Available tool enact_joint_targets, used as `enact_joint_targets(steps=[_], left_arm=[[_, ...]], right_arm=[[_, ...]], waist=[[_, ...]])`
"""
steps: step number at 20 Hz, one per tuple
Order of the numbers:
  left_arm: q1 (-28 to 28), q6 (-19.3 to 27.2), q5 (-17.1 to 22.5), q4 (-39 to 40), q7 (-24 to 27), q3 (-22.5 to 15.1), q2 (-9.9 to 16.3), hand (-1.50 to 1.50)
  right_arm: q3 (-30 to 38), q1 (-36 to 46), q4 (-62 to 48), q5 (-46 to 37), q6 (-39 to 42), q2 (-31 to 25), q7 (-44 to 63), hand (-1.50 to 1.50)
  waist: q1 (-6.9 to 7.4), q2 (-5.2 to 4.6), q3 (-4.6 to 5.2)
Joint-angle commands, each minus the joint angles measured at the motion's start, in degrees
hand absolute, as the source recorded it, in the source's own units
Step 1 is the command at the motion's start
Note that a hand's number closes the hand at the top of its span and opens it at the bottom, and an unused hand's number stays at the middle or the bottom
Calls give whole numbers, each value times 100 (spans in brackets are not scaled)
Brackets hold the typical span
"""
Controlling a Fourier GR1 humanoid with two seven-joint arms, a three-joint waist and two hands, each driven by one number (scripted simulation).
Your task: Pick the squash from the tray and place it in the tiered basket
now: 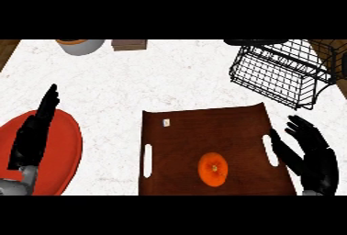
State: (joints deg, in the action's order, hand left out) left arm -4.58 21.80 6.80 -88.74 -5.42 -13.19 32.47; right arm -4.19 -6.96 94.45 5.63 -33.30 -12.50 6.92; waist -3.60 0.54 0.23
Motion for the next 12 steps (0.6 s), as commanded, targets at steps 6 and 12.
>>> enact_joint_targets(steps=[6,12], left_arm=[[-462,-220,93,362,-32,237,-41,0],[-357,-341,53,286,65,105,-76,0]], right_arm=[[-1194,-2148,2752,-1808,-558,-841,1643,-150],[-1426,-2325,3519,-2265,902,-2361,3246,-150]], waist=[[138,-43,12],[365,-82,29]])
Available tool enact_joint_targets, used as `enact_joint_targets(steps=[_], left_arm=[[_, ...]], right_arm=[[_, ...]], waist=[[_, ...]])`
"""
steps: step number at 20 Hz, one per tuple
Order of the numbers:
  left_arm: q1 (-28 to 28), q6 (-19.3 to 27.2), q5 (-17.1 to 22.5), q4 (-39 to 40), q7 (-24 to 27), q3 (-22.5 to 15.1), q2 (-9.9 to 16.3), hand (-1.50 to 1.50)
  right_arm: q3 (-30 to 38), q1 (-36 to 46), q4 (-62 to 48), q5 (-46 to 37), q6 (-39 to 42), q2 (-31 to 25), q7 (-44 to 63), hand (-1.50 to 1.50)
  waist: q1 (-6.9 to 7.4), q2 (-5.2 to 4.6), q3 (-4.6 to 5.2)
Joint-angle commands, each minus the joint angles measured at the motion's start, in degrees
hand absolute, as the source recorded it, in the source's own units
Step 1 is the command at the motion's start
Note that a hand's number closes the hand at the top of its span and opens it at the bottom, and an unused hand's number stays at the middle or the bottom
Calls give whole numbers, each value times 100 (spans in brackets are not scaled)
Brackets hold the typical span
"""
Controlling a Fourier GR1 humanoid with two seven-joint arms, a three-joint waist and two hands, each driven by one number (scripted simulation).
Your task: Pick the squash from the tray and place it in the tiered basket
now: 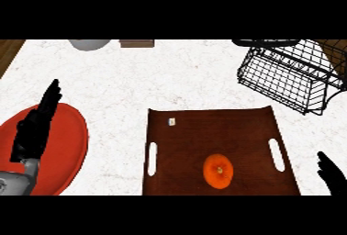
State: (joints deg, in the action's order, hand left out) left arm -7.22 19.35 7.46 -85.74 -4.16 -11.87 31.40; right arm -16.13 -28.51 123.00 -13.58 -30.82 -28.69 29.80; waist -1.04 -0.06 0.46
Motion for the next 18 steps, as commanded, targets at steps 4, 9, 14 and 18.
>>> enact_joint_targets(steps=[4,9,14,18], left_arm=[[-170,60,-202,121,46,-216,-282,0],[-405,-263,-84,398,62,21,-182,0],[-274,-180,-275,437,441,-181,-457,0],[-410,-248,-196,354,16,-50,-359,0]], right_arm=[[-369,379,1396,-648,1219,-1094,2669,-150],[-241,1969,1453,-454,1822,-1008,4691,-150],[-587,2637,583,-248,2052,-540,5158,-150],[-879,2985,242,-392,2173,-222,5509,-150]], waist=[[228,-55,1],[271,-43,-19],[348,-65,-16],[296,-27,-25]])
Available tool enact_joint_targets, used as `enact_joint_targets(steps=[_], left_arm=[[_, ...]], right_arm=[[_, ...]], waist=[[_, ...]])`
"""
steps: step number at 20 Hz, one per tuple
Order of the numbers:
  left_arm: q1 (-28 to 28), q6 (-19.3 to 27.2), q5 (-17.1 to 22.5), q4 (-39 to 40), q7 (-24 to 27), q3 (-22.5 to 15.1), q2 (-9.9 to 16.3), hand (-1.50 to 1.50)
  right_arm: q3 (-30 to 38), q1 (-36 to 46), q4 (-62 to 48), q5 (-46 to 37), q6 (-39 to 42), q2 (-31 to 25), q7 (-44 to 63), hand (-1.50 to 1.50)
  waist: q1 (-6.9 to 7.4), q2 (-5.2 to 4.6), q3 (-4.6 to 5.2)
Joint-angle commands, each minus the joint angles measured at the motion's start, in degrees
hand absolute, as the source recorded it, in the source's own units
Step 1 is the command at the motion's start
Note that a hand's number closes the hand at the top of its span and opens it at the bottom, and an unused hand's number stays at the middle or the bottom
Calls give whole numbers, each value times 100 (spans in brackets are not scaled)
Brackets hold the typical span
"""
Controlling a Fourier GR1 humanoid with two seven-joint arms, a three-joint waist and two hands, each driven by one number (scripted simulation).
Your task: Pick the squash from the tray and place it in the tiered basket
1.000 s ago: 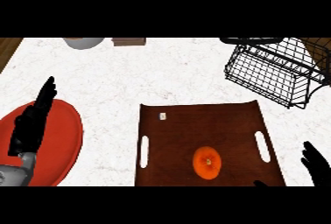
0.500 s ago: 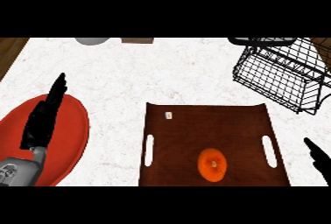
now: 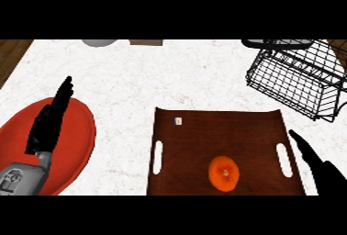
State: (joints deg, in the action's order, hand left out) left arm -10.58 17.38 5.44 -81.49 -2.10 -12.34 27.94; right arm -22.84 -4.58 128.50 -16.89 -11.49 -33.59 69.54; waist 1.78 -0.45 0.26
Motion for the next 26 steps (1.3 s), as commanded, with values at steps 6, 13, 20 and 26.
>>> enact_joint_targets(steps=[6,13,20,26], left_arm=[[-74,50,-130,160,-17,54,-148,0],[256,-6,-136,-77,113,170,-90,0],[89,-193,-52,63,-9,357,-16,0],[205,-166,-200,-85,-98,292,-62,0]], right_arm=[[-487,773,-830,-87,494,525,1566,-150],[-1051,965,-1380,-820,486,1196,1568,-150],[-1089,725,-1329,-1490,961,1503,1568,-150],[-968,845,-1602,-1933,1357,1947,1568,-150]], waist=[[-85,21,-9],[-55,46,-12],[-181,55,-5],[-164,52,-14]])
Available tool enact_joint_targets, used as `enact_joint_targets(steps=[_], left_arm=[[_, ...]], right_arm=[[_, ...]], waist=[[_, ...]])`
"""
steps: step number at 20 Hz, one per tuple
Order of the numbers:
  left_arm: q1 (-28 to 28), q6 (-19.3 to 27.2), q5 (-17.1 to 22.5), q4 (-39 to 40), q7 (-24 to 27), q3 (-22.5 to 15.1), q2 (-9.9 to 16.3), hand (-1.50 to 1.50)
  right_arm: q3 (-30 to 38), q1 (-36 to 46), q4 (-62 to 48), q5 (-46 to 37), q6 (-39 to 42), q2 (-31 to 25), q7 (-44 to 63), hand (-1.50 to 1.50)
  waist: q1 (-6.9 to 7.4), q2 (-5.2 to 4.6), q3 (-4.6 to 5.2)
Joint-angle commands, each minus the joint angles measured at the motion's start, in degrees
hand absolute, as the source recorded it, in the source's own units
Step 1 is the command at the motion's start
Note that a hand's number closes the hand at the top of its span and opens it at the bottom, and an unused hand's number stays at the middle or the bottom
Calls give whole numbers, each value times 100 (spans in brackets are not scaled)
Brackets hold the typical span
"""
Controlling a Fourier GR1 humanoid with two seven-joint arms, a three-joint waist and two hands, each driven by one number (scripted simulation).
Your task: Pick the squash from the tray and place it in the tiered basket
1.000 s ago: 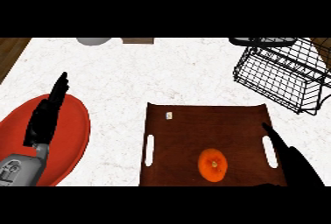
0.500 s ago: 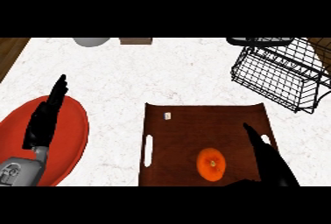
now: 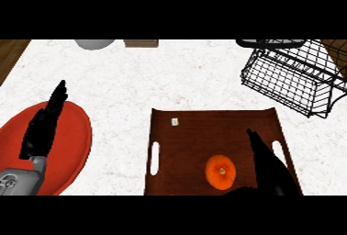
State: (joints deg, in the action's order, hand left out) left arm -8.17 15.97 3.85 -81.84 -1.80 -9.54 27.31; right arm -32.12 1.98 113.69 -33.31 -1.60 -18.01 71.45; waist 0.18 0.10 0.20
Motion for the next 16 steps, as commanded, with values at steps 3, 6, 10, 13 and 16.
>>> enact_joint_targets(steps=[3,6,10,13,16], left_arm=[[-128,28,-128,-54,-229,-39,-89,0],[-147,-82,-25,-152,-274,48,-48,0],[-146,-119,-88,-59,-194,105,-61,0],[-187,51,-195,-63,-324,86,-216,0],[7,-235,-125,-17,0,216,-78,0]], right_arm=[[92,219,-154,-335,716,601,1377,-150],[-99,-241,-89,-697,592,936,1377,-150],[235,131,-528,-656,788,1289,1375,-150],[-123,-227,-539,-1060,643,1539,1339,-150],[249,-131,-476,-948,982,1552,1220,-150]], waist=[[-24,-4,-7],[-50,12,-5],[4,-9,-11],[-35,-1,-13],[-14,-6,-13]])
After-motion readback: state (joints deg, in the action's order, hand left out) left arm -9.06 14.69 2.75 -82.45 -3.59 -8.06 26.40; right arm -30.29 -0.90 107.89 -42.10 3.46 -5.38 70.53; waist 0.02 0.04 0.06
